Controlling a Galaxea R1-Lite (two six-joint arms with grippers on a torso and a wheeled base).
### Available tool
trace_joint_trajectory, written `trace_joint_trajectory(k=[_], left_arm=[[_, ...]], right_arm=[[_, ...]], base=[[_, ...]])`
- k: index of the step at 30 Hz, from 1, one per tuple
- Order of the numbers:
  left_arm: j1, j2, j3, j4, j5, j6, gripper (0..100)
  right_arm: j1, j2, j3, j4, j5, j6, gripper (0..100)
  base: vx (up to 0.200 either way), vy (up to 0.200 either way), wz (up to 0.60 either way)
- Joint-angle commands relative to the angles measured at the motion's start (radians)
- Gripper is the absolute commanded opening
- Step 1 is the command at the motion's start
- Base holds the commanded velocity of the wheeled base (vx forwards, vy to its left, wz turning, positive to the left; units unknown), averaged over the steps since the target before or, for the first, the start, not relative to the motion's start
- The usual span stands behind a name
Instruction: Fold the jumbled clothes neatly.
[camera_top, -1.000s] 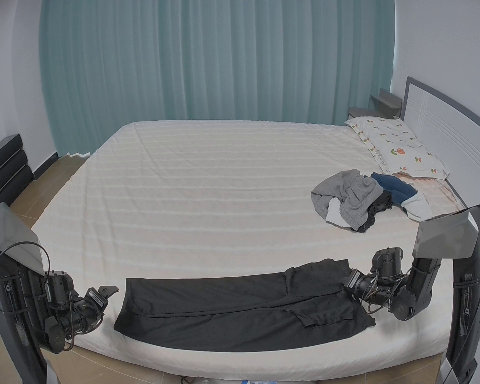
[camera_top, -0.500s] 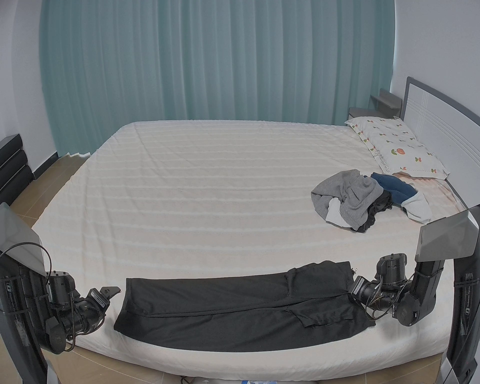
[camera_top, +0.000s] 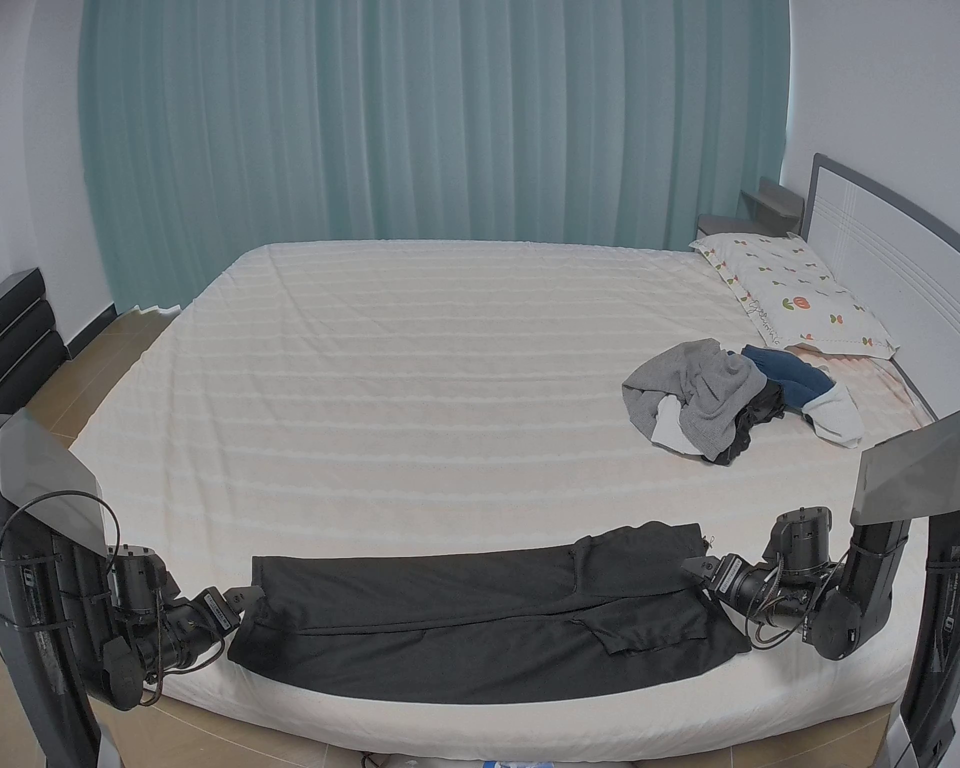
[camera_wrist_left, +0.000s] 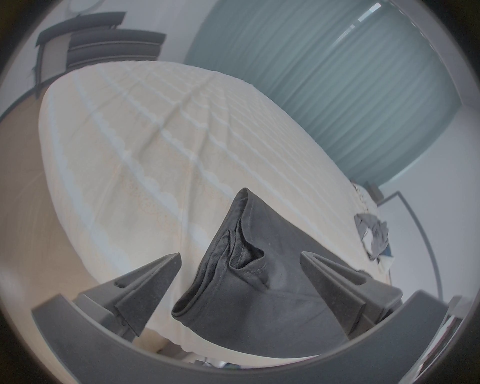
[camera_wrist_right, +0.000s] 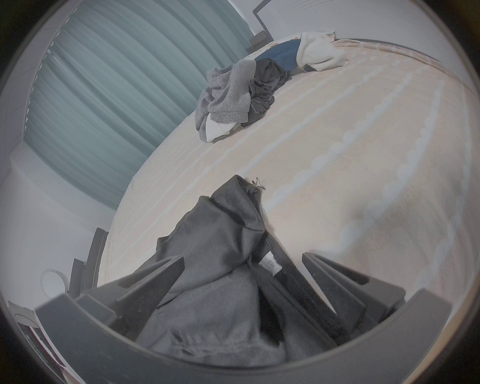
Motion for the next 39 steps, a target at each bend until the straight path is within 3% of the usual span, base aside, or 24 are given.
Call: trace_joint_trajectory(k=[1, 3, 7, 15, 32, 33, 39], left_arm=[[-0.024, 0.070, -0.061, -0.009, 0.004, 0.032, 100], [-0.027, 0.087, -0.083, -0.009, 0.014, 0.045, 100], [-0.067, 0.139, -0.163, 0.022, 0.117, 0.082, 100], [-0.110, 0.131, -0.158, 0.034, 0.132, 0.082, 100], [-0.116, 0.131, -0.143, 0.035, 0.123, 0.101, 100], [-0.116, 0.134, -0.141, 0.035, 0.123, 0.102, 0], [-0.110, 0.128, -0.117, 0.028, 0.123, 0.098, 0]], right_arm=[[0.008, -0.056, 0.042, -0.003, 0.002, 0.000, 100], [0.011, -0.061, 0.048, -0.003, 0.002, 0.002, 100], [0.018, -0.065, 0.066, -0.009, 0.002, 0.002, 100], [0.026, -0.064, 0.086, -0.047, 0.002, 0.002, 100], [0.047, -0.065, 0.089, -0.052, 0.000, 0.003, 100], [0.047, -0.065, 0.089, -0.052, 0.000, 0.005, 100], [0.047, -0.064, 0.088, -0.052, 0.000, 0.011, 100]], base=[[0.000, 0.000, 0.00], [0.000, 0.000, 0.00], [0.000, 0.000, 0.00], [0.000, 0.000, 0.00], [0.000, 0.000, 0.00], [0.000, 0.000, 0.00], [0.000, 0.000, 0.00]])
